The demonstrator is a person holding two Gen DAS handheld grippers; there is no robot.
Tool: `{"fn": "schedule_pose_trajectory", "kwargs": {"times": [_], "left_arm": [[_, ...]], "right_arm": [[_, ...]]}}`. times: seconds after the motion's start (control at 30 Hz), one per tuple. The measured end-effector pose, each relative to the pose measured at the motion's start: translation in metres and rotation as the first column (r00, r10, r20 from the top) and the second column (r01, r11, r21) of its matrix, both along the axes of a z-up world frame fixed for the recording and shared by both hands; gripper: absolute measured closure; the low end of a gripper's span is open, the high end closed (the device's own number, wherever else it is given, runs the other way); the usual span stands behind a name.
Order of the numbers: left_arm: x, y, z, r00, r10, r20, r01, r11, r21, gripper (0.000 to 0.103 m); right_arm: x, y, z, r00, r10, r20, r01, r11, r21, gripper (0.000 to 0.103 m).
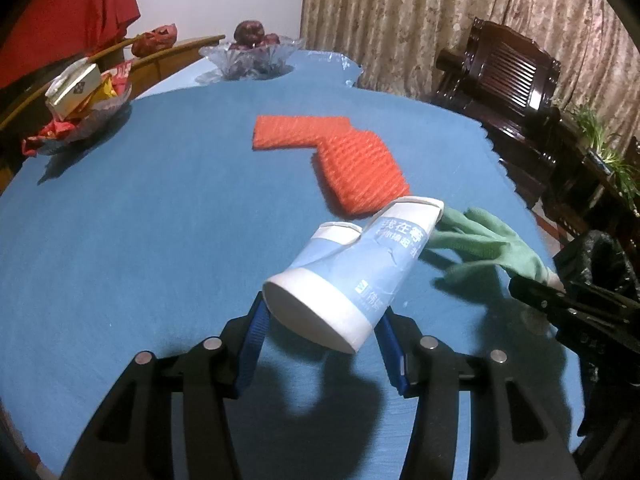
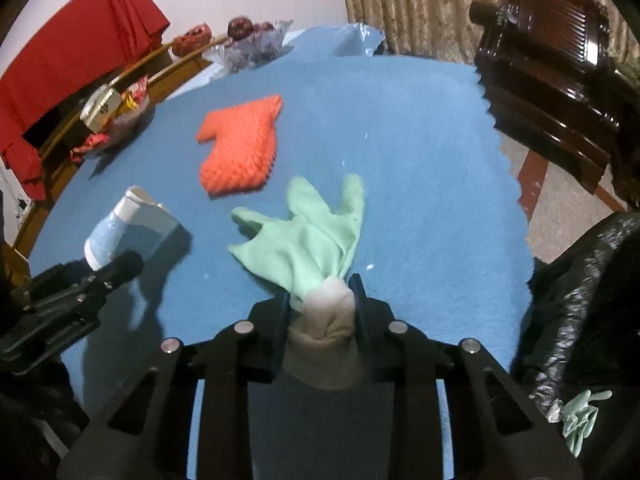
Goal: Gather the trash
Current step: 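Lift the green glove off the orange sponge with the right gripper while the left holds the tube, then carry the white-blue tube and green glove toward the bin with both grippers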
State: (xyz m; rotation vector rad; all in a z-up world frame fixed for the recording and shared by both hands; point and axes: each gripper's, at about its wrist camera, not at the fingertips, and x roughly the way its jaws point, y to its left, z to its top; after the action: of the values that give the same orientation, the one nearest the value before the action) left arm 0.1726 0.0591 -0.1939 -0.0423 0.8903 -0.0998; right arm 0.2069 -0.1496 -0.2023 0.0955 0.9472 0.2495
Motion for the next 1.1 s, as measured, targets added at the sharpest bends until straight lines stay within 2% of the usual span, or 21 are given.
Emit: {"fn": "schedule_pose_trajectory", "kwargs": {"times": [0.27, 0.63, 1.1], "left_arm": [[-0.011, -0.019, 0.03, 0.998, -0.045, 0.051, 0.046, 0.999, -0.018, 0.052], [-0.031, -0.053, 0.075, 0.987, -0.11, 0.12, 0.114, 0.993, -0.028, 0.052], [-0.065, -0.116, 0.108, 0.956, -0.227, 0.186, 0.239, 0.97, -0.046, 0.052]], "right_arm": [[-0.019, -0.015, 0.048, 0.994, -0.039, 0.102, 0.036, 0.999, 0.03, 0.076], [-0.061, -0.046, 0.098, 0.973, -0.105, 0.206, 0.096, 0.994, 0.053, 0.076], [-0.123, -0.106, 0.135, 0.935, -0.208, 0.287, 0.199, 0.978, 0.061, 0.076]]}}
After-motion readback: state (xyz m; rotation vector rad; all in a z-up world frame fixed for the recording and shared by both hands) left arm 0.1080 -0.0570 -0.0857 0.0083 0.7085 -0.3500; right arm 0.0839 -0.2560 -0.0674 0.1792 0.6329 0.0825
